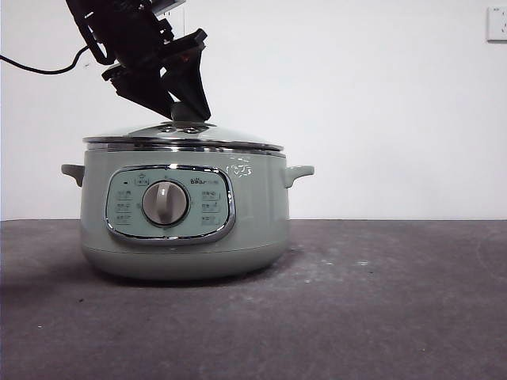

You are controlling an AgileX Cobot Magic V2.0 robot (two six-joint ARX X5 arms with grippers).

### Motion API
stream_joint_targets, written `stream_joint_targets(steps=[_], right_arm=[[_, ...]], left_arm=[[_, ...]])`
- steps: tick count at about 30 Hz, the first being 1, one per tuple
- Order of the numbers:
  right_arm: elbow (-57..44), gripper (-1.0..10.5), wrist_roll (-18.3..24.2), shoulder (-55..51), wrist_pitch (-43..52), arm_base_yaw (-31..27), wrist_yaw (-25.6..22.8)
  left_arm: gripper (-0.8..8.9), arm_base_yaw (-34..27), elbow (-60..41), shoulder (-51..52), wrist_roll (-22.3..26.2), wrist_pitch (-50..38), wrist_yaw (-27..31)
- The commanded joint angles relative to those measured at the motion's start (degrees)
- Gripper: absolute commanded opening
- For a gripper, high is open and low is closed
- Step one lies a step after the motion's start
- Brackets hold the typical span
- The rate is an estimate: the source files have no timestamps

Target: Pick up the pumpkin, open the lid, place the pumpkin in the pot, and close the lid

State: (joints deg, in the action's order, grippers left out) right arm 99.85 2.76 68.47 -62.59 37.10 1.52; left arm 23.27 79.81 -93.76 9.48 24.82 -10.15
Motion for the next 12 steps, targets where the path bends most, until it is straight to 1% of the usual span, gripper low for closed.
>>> stream_joint_targets(steps=[1,9,11,12], right_arm=[[-0.13,5.4,-0.50,0.11,0.35,0.13,0.02],[-0.13,5.4,-0.50,0.11,0.33,0.13,0.04],[-0.13,5.4,-0.50,0.11,0.09,0.13,0.07],[-0.13,5.4,-0.50,0.11,-0.26,0.15,0.07]], left_arm=[[-0.09,-0.13,0.15,0.50,0.96,-1.33,-0.61],[-0.09,-0.09,0.13,-0.79,0.96,1.01,-0.81],[0.06,-0.09,0.13,-1.01,0.94,0.98,-0.76],[0.55,-0.09,0.13,-1.01,0.94,0.94,-0.79]])
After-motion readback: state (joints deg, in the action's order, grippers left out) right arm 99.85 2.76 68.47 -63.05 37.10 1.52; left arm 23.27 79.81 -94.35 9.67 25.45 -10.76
